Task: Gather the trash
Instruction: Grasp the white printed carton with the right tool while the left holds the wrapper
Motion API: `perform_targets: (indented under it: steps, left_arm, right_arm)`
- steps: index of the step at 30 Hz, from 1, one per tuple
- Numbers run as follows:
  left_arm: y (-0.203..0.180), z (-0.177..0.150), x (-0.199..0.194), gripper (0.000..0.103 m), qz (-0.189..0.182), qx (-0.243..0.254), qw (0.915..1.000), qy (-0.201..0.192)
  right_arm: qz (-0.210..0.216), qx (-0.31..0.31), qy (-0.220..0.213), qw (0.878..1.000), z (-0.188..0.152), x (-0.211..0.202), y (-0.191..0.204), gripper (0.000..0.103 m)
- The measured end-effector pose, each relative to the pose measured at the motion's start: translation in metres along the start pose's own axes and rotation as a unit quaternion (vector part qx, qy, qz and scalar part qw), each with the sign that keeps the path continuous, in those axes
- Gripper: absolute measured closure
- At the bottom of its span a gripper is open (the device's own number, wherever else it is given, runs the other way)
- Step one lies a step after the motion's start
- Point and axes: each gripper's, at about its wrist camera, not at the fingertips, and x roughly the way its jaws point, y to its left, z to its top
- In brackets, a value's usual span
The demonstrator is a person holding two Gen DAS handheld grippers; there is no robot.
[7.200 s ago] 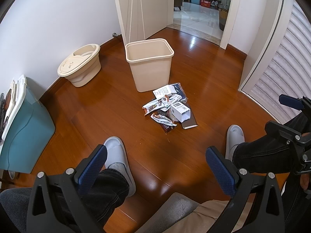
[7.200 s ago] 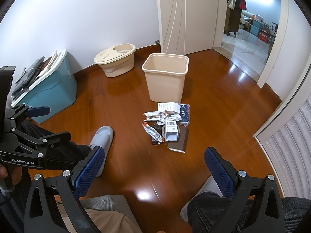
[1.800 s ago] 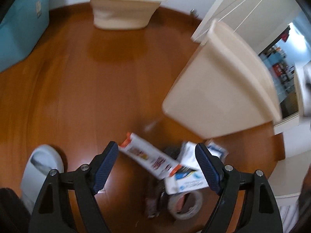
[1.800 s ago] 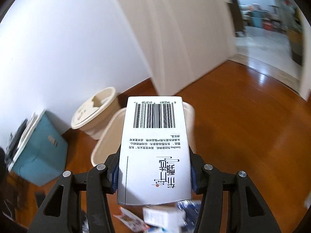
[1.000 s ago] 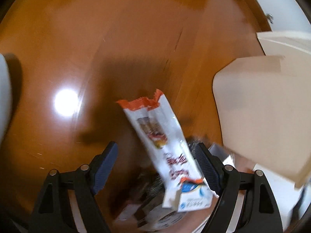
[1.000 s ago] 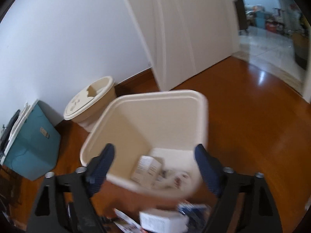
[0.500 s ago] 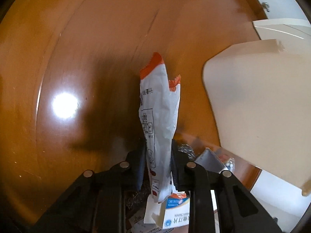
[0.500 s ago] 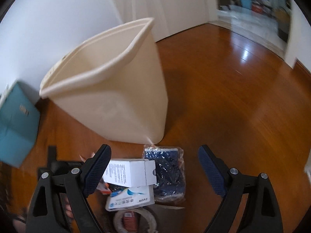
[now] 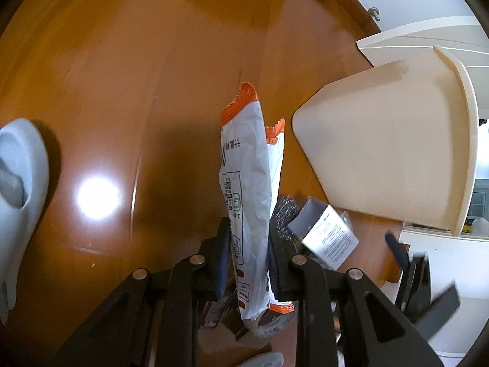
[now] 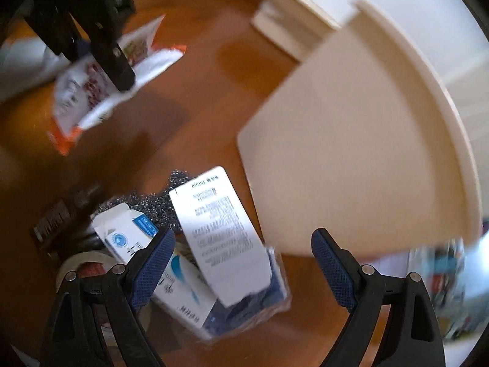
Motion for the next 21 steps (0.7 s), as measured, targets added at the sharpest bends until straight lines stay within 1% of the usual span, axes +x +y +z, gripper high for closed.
perform_targets:
  steps: [4,7,11,13,14,15,16,19,21]
  left_arm:
    - [0.007,-0.004,-0.014,0.083,0.003,-0.009,0.9999,-0.014]
    - [0.003,-0.002,-0.021,0.082,0.009,0.002,0.9996,-0.027]
    - [0.001,-0.002,-0.019,0.083,0.015,0.007,0.9995,-0.027]
    - [-0.002,-0.004,-0.02,0.082,0.019,0.015,0.9993,-0.028]
    - [-0.003,-0.005,-0.02,0.082,0.02,0.018,0.9992,-0.029]
    - [-0.006,-0.005,-0.018,0.082,0.02,0.021,0.9991,-0.03]
    - [-0.008,-0.006,-0.018,0.082,0.021,0.022,0.9991,-0.03]
    - [-0.01,-0.006,-0.02,0.082,0.02,0.023,0.999,-0.032]
    - [-0.013,-0.006,-0.023,0.082,0.022,0.03,0.9986,-0.037]
  right_arm:
    - [0.032,-0.005,0.019,0.999,0.008,0.016,-0.004,0.011]
    - [0.019,-0.033,0.033,0.999,0.009,0.025,0.001,0.011]
    - [0.035,-0.027,0.045,0.998,0.01,0.039,0.005,0.011]
    - [0.045,-0.031,0.058,0.997,0.009,0.049,0.01,0.017]
    - [0.046,-0.034,0.066,0.996,0.008,0.055,0.012,0.029]
    - [0.05,-0.032,0.081,0.995,0.006,0.061,0.014,0.037]
    - [0.053,-0.028,0.086,0.994,0.005,0.064,0.016,0.038]
    - [0.062,-0.003,0.074,0.995,0.001,0.059,0.015,0.039]
    - [0.049,0.028,0.063,0.996,-0.003,0.051,0.01,0.04]
